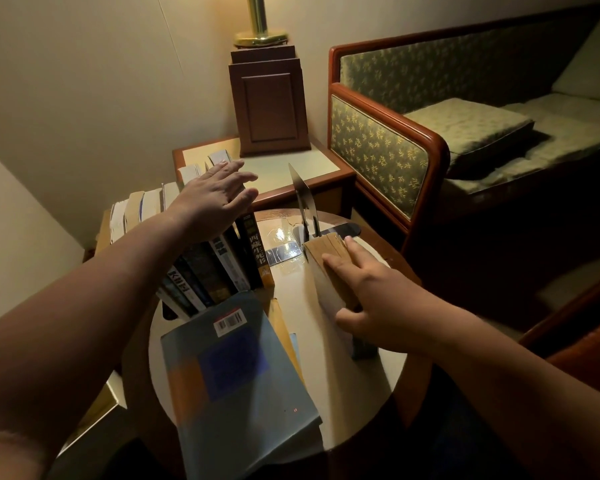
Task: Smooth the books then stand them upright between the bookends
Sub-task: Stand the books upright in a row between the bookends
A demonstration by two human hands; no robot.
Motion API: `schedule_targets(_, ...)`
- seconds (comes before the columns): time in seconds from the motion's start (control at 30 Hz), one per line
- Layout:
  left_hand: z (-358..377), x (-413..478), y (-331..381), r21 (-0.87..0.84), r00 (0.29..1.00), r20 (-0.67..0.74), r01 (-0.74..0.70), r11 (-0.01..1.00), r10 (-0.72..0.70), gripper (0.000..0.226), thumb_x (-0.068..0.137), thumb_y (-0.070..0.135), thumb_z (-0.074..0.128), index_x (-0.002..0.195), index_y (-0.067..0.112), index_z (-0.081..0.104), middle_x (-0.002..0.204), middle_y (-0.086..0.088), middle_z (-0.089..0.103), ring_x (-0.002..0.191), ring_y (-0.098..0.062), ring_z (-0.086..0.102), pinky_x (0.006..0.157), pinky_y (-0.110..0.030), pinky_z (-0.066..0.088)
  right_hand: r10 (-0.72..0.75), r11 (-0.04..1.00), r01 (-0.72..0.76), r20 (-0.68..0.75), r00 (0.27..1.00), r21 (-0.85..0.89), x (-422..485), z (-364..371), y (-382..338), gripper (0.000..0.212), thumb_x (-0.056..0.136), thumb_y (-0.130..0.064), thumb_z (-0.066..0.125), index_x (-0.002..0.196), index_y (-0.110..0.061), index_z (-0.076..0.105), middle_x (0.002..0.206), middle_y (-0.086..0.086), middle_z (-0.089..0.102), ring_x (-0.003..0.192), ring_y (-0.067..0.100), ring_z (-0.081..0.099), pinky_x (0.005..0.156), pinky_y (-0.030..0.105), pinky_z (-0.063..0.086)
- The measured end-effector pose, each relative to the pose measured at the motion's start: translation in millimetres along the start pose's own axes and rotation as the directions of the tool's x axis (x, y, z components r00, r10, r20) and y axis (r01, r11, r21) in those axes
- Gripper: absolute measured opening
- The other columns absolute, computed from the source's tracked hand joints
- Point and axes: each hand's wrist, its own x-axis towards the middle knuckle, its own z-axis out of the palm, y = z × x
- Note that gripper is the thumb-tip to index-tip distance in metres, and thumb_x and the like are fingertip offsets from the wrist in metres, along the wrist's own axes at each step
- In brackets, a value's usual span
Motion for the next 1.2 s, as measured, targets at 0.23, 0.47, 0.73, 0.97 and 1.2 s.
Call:
schedule_targets(0.23, -1.2, -1.2, 0.4, -0.001, 1.0, 0.008, 0.01, 1.0, -0.01, 0.066, 0.093, 0.069, 0.017, 0.148, 0.039, 0.036, 0.165, 0.007, 0.012, 0.152, -0.017, 0.004, 0.118, -0.041, 0.008, 0.003, 0.998, 0.007, -0.151, 0.989, 0.065, -0.4, 2.1, 9.6, 0.076, 0.088, -0.04, 0.068, 0.15, -0.045, 0.024, 0.156, -0.004, 0.031, 0.125, 0.022, 0.052, 0.088, 0.028, 0.054)
schedule_targets(0.47, -2.4, -0.7, 1.9, -0.004, 1.0, 0.009, 0.014, 1.0, -0.014, 0.067, 0.092, 0.069, 0.017, 0.148, 0.039, 0.036, 0.165, 0.007, 0.013, 0.152, -0.016, 0.004, 0.119, -0.042, 0.008, -0.075, 0.991, 0.108, -0.325, 0.943, 0.083, 17.2, 8.3, 2.5, 0.063, 0.081, -0.028, 0.076, 0.139, -0.028, 0.053, 0.138, 0.002, 0.058, 0.115, 0.022, 0.062, 0.082, 0.016, 0.046)
schedule_targets(0.73, -3.8, -0.5, 1.5, 0.006, 0.999, 0.03, 0.024, 1.0, -0.024, 0.066, 0.091, 0.069, 0.016, 0.149, 0.042, 0.033, 0.166, 0.009, 0.009, 0.152, -0.014, 0.002, 0.119, -0.042, 0.008, -0.035, 0.969, 0.149, -0.483, 0.875, 0.199, 58.4, 10.8, -19.1, 0.06, 0.08, -0.024, 0.071, 0.138, -0.019, 0.056, 0.132, 0.006, 0.062, 0.115, 0.022, 0.061, 0.081, 0.007, 0.039)
schedule_targets(0.97, -0.7, 1.8, -0.3, 0.006, 0.999, 0.013, 0.031, 1.0, -0.031, 0.066, 0.09, 0.071, 0.014, 0.148, 0.045, 0.033, 0.165, 0.012, 0.008, 0.152, -0.013, 0.001, 0.12, -0.045, 0.007, -0.002, 0.973, 0.125, -0.537, 0.844, 0.192, 98.9, 7.0, -27.3, 0.057, 0.085, -0.028, 0.07, 0.139, -0.019, 0.055, 0.129, 0.005, 0.063, 0.109, 0.024, 0.064, 0.083, 0.027, 0.053)
schedule_targets(1.2, -2.2, 1.0, 2.2, -0.021, 0.999, 0.01, 0.039, 0.999, -0.039, 0.08, 0.081, 0.079, 0.007, 0.149, 0.045, 0.031, 0.165, 0.014, 0.007, 0.152, -0.01, -0.001, 0.12, -0.045, 0.007, 0.0, 0.968, 0.13, -0.512, 0.859, 0.217, 150.8, 5.3, -29.0, 0.049, 0.085, -0.026, 0.072, 0.131, -0.018, 0.06, 0.125, 0.006, 0.063, 0.106, 0.023, 0.064, 0.074, 0.016, 0.038)
